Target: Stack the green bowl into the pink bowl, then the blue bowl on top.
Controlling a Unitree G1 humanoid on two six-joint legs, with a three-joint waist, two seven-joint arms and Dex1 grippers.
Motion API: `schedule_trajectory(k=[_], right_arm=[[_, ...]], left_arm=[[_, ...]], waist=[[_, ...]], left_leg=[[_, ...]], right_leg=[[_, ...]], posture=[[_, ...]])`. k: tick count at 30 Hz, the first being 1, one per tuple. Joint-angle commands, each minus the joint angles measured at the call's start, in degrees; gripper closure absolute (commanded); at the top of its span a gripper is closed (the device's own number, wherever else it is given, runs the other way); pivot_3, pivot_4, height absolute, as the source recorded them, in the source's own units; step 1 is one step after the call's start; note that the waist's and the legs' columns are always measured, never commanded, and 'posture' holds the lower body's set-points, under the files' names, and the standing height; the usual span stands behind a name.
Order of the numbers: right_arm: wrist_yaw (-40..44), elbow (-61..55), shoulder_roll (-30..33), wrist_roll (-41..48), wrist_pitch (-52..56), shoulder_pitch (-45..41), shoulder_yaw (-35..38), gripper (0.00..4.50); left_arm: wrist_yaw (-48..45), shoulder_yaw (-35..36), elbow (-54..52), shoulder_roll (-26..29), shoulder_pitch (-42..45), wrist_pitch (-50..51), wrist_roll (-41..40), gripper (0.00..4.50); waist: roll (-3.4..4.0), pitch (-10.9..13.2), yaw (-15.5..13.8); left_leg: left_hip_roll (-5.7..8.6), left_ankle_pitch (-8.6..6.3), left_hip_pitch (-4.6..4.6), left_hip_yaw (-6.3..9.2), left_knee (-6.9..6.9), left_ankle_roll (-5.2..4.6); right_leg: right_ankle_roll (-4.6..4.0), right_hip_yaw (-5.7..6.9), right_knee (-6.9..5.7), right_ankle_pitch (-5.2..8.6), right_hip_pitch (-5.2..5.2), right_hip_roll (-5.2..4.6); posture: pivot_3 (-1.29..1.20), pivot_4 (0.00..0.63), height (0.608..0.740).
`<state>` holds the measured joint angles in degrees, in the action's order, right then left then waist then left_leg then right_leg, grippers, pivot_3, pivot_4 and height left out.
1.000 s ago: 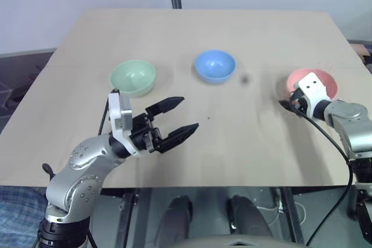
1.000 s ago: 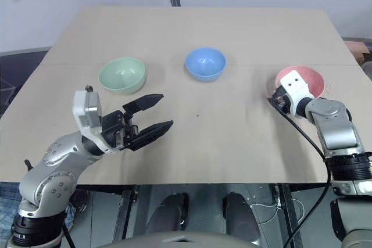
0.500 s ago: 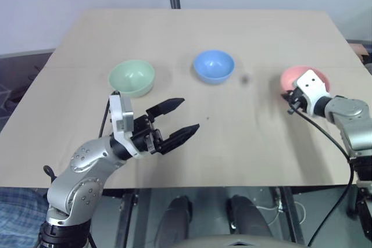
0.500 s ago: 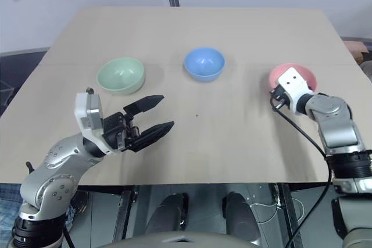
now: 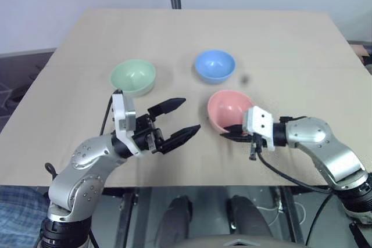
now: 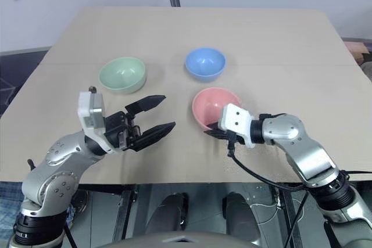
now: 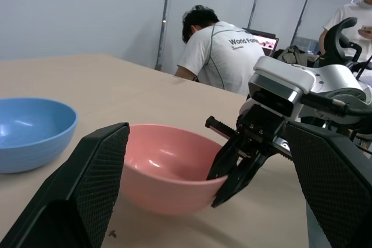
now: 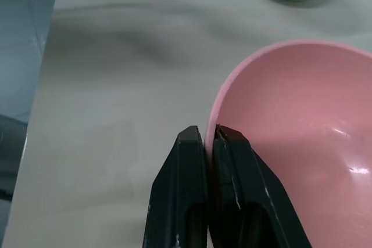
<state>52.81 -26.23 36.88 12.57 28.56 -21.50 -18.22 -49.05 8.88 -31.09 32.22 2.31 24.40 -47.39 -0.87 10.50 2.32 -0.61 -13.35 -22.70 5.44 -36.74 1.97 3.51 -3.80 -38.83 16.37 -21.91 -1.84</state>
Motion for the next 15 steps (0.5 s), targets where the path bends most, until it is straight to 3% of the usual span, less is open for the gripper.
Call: schedule_trajectory(k=[1, 6, 9, 10, 15], right_arm=[[-2.3, 0.4, -2.7, -3.6, -1.0, -3.8, -2.9, 4.45], [-3.2, 2.4, -6.0, -6.7, -1.7, -6.6, -5.9, 4.45], [-2.9, 2.5, -6.4, -7.0, -1.5, -6.5, -6.0, 3.18], [-2.7, 2.4, -6.5, -7.0, -1.4, -6.4, -6.1, 3.0], [-3.1, 2.2, -7.2, -6.5, 0.6, -6.7, -5.0, 0.75]], left_arm=[[-0.9, 0.2, -0.4, 0.3, 0.7, -1.2, 0.2, 0.0], [-0.5, 0.2, -0.5, -0.1, 1.0, -1.1, 0.2, 0.0], [-0.4, 0.3, -0.5, -0.2, 0.8, -1.2, 0.5, 0.0], [-0.4, 0.3, -0.5, -0.3, 0.7, -1.2, 0.5, 0.0], [-0.3, 0.1, -0.4, -0.7, 0.3, -1.5, 1.2, 0.0]], waist=[[0.0, 0.0, 0.0], [-0.01, 0.0, -0.1], [-0.01, 0.0, -0.3], [-0.02, 0.0, -0.2], [-0.01, 0.0, -0.1]], left_leg=[[0.0, 0.0, 0.0, 0.01, 0.0, 0.0], [0.02, 0.0, -0.04, 0.05, 0.01, 0.0], [0.04, 0.0, -0.07, 0.1, 0.02, 0.0], [0.05, 0.0, -0.07, 0.09, 0.02, 0.0], [0.03, 0.0, -0.05, 0.12, 0.02, 0.0]], right_leg=[[0.0, 0.0, 0.0, 0.0, -0.01, 0.0], [0.0, 0.03, 0.01, 0.0, -0.01, -0.03], [0.0, 0.09, 0.02, 0.0, -0.01, -0.06], [0.0, 0.09, 0.02, 0.0, -0.01, -0.07], [-0.01, 0.1, 0.0, 0.0, -0.01, -0.04]], posture=[[0.0, 0.15, 0.74], [0.0, 0.15, 0.74], [0.0, 0.15, 0.74], [0.0, 0.15, 0.74], [0.0, 0.15, 0.74]])
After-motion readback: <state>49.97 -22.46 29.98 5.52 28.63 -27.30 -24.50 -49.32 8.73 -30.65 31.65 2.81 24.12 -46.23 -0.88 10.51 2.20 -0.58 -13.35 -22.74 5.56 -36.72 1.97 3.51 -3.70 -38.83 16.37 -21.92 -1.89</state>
